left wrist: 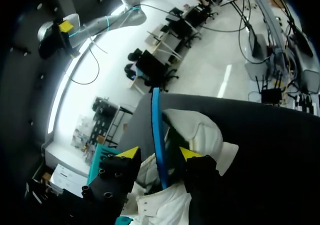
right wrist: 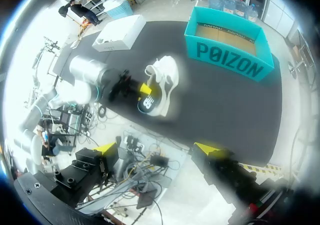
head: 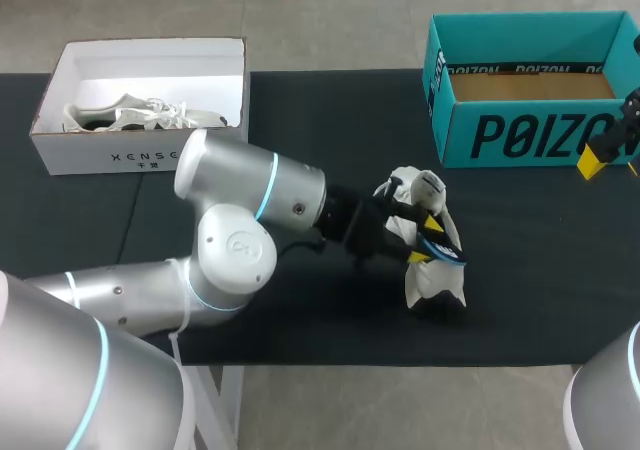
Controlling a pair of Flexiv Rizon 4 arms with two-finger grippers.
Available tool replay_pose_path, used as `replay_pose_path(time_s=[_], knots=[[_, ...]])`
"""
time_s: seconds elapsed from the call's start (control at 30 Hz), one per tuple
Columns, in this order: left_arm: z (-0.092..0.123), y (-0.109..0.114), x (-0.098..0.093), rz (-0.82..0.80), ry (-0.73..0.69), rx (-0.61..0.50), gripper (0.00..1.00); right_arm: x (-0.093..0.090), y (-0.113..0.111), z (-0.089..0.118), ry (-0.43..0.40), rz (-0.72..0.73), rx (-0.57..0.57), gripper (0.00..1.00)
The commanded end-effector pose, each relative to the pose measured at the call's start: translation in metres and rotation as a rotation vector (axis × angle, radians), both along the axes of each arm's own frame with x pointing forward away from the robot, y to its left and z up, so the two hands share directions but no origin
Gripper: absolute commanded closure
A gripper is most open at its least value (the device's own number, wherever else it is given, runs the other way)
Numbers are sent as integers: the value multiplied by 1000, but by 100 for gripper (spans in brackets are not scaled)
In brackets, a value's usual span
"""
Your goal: Take the shoe out of the shoebox, open the shoe tongue, remove and reinsert the insole, then place the shoe into the shoebox
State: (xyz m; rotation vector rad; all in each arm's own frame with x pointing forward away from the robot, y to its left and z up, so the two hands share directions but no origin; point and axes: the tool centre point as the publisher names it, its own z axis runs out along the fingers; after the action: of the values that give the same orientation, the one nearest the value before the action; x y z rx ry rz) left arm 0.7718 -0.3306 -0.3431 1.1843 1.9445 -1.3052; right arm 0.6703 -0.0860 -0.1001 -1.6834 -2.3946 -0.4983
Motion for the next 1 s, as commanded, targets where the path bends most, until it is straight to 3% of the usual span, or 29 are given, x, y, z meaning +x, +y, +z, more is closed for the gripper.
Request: replay_pose_path(time_s=[0.03, 0.1, 0.13, 0.17, 0.53, 0.9, 1.0], knots=[[0, -5, -7, -1, -3, -10, 56, 2, 1, 0, 5, 1, -2, 0], [0, -9, -7, -9, -3, -11, 67, 2, 1, 0, 5, 1, -2, 0], [0, -10, -8, -11, -3, -12, 80, 2, 1, 0, 5, 1, -2, 0], [0, -12, -8, -16, -4, -12, 100, 2, 1, 0, 5, 1, -2, 0], [-7, -23, 3, -60, -58, 40, 100, 2, 1, 0, 5, 1, -2, 0], [-22, -6, 24, 13, -89, 92, 100, 2, 1, 0, 5, 1, -2, 0], [-21, -5, 21, 21, -86, 87, 100, 2, 1, 0, 5, 1, -2, 0]])
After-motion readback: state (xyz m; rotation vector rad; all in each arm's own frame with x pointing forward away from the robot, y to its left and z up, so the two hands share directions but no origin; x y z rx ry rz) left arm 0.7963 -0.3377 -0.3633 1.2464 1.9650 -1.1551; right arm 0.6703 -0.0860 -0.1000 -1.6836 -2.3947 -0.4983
